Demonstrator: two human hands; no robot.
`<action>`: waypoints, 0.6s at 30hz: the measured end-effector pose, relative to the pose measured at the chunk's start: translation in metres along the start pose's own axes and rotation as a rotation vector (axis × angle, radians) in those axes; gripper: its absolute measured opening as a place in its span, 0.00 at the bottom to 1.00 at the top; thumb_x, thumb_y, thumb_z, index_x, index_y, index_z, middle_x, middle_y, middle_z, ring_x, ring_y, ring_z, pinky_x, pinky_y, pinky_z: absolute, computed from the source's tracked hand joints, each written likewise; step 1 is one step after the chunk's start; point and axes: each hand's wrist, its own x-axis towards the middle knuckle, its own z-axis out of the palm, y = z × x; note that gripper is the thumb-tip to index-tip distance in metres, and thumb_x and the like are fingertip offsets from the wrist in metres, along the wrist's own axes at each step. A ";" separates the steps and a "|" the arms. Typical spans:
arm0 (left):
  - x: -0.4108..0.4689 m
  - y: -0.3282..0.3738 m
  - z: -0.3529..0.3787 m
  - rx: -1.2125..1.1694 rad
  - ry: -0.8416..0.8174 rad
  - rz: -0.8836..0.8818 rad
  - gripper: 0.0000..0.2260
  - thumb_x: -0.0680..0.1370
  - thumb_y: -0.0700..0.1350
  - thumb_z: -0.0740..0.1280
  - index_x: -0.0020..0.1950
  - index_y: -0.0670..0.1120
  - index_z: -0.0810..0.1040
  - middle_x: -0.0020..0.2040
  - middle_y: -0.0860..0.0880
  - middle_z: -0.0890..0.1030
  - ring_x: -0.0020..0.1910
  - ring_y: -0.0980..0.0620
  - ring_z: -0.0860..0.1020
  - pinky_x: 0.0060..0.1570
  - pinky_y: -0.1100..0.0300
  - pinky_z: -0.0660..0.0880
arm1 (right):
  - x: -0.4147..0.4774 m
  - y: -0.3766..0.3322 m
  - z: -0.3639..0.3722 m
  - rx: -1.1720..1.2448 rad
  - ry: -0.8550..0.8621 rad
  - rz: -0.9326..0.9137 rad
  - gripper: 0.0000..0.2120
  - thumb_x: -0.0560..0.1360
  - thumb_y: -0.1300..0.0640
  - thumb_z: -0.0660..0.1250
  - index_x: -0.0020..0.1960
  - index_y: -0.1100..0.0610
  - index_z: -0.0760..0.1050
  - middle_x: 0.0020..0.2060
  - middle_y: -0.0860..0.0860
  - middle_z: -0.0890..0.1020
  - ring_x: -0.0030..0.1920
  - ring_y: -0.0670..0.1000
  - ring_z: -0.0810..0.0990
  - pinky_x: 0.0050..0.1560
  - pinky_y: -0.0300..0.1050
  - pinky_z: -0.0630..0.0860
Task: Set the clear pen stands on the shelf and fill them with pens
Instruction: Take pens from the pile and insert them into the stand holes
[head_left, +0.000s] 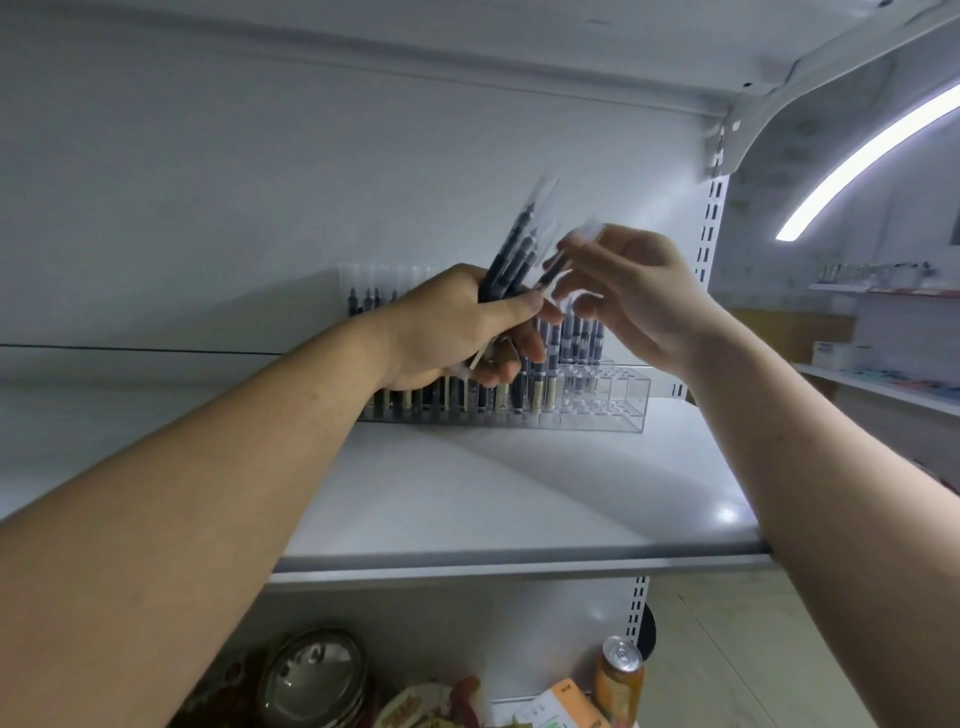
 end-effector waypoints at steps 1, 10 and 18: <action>-0.001 0.001 0.000 0.016 0.001 -0.014 0.14 0.88 0.49 0.61 0.64 0.43 0.81 0.42 0.48 0.85 0.35 0.51 0.81 0.35 0.57 0.80 | 0.001 -0.002 -0.002 0.072 0.067 -0.018 0.09 0.81 0.57 0.69 0.53 0.64 0.78 0.45 0.58 0.85 0.42 0.56 0.83 0.40 0.45 0.76; 0.004 -0.004 -0.007 0.027 0.086 0.045 0.16 0.87 0.53 0.62 0.53 0.41 0.79 0.30 0.48 0.62 0.25 0.50 0.57 0.25 0.60 0.59 | 0.010 0.004 -0.014 -0.488 0.370 -0.236 0.10 0.84 0.60 0.66 0.47 0.65 0.77 0.36 0.53 0.86 0.32 0.49 0.85 0.30 0.40 0.75; 0.006 -0.005 -0.007 -0.063 0.073 0.017 0.14 0.88 0.55 0.60 0.56 0.44 0.73 0.33 0.51 0.63 0.27 0.53 0.58 0.27 0.60 0.55 | 0.005 0.010 -0.005 -0.710 0.170 -0.132 0.09 0.83 0.57 0.68 0.49 0.63 0.80 0.37 0.53 0.87 0.35 0.50 0.87 0.36 0.38 0.79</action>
